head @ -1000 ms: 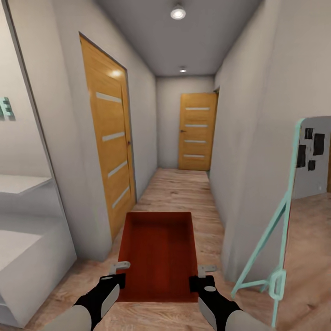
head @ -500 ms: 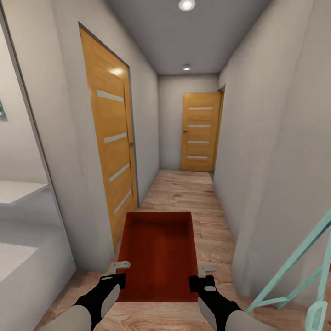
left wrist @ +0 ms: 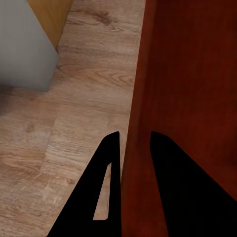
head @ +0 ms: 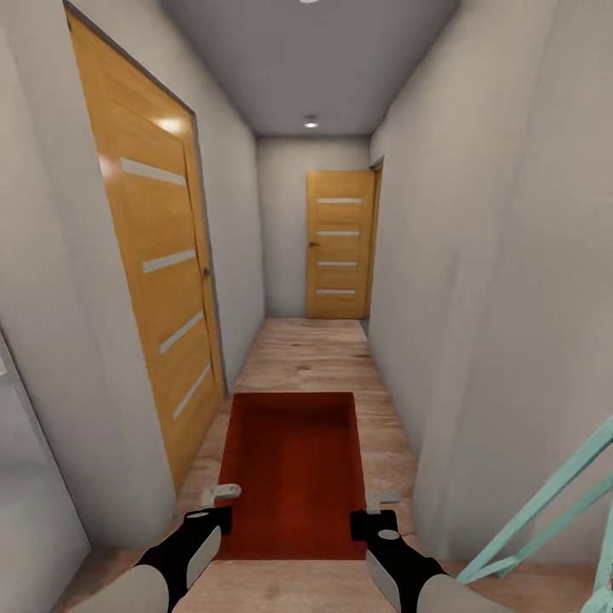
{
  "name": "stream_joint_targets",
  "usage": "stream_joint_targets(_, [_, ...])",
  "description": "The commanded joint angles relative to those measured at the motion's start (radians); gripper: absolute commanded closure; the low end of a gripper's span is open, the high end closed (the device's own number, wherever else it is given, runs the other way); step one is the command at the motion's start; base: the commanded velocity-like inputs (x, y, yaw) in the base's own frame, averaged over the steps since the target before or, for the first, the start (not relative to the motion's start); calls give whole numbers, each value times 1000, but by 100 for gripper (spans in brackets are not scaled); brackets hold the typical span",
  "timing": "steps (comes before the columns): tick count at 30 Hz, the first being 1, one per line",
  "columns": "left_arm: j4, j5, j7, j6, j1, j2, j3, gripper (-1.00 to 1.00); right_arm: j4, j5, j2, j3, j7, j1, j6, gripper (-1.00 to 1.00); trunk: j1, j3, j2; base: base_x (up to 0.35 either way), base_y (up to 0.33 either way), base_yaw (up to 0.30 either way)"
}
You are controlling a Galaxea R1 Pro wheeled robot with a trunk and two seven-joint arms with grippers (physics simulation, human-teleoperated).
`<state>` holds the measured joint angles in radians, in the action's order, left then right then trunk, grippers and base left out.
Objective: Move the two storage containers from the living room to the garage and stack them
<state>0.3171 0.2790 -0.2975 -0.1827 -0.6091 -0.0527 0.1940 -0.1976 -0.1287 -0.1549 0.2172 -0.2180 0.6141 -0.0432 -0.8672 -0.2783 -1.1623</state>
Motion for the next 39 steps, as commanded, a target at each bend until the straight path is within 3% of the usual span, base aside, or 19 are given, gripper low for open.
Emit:
stream_joint_targets(1, [5,-18,-12,-8,-1,50,-27,100,0,-14,0,-19,-4,1,-3,100,-1,-1,-1,322,2,-269])
stream_joint_targets(13, [5,-14,-12,-9,0,71,-28,100,0,-14,1,-19,-3,1,0,100,-1,-1,-1,323,0,-81])
stream_joint_targets(39, [5,-15,-12,-8,0,71,-27,100,0,-14,3,-19,-3,1,-4,100,-1,-1,-1,324,0,0])
